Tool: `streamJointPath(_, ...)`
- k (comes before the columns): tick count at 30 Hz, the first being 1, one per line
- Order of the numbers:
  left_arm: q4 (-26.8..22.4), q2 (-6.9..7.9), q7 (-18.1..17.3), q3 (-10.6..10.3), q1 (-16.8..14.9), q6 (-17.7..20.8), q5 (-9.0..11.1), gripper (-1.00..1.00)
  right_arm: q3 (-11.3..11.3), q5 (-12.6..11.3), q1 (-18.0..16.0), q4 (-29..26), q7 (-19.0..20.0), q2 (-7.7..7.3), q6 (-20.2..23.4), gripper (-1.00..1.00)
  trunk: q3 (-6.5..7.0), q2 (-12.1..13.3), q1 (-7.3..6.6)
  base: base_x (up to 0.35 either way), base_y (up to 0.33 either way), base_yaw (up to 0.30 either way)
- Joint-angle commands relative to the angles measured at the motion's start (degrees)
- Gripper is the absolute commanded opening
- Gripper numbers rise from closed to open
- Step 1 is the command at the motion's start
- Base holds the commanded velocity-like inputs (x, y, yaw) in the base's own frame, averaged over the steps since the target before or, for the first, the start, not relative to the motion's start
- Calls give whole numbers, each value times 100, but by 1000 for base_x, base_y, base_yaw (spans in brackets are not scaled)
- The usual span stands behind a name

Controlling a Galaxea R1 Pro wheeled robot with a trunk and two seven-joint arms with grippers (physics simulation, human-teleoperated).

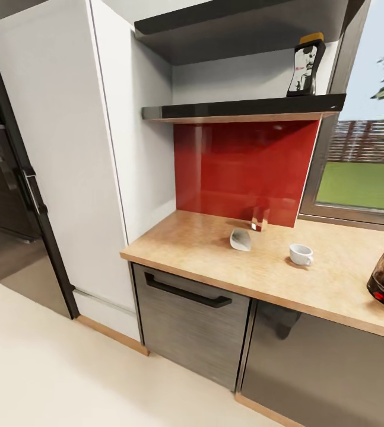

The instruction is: Set up a coffee station on the kitchen countertop: keep the coffee maker on the countertop, move the bottle of coffee from the kitchen shelf to the counter next to the coffee maker, place a paper coffee filter on top of the coffee maker, put the saucer next to the coffee maker with the coffee cup on the saucer, and place the electric kettle next to the coffee maker.

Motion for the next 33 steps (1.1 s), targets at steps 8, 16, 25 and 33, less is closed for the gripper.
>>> streamJointPath(8,-8,-3,2,13,2,-15,4,100,12,-1,-2,-867,987,3,16,100,-5,-3,0,0,0,0)
streamJointPath(16,0,-3,2,13,2,-15,2,100,6,7,2,-2223,3063,-75,57,100,-5,-3,0,0,0,0)
streamJointPath(25,2,-2,2,13,2,-16,-3,100,-4,5,16,-4072,5119,-111,781,100,-5,-3,0,0,0,0)
streamJointPath(33,9,-3,2,13,2,-23,-4,100,-75,-51,2,-6174,6002,-100,2235,100,-5,-3,0,0,0,0)
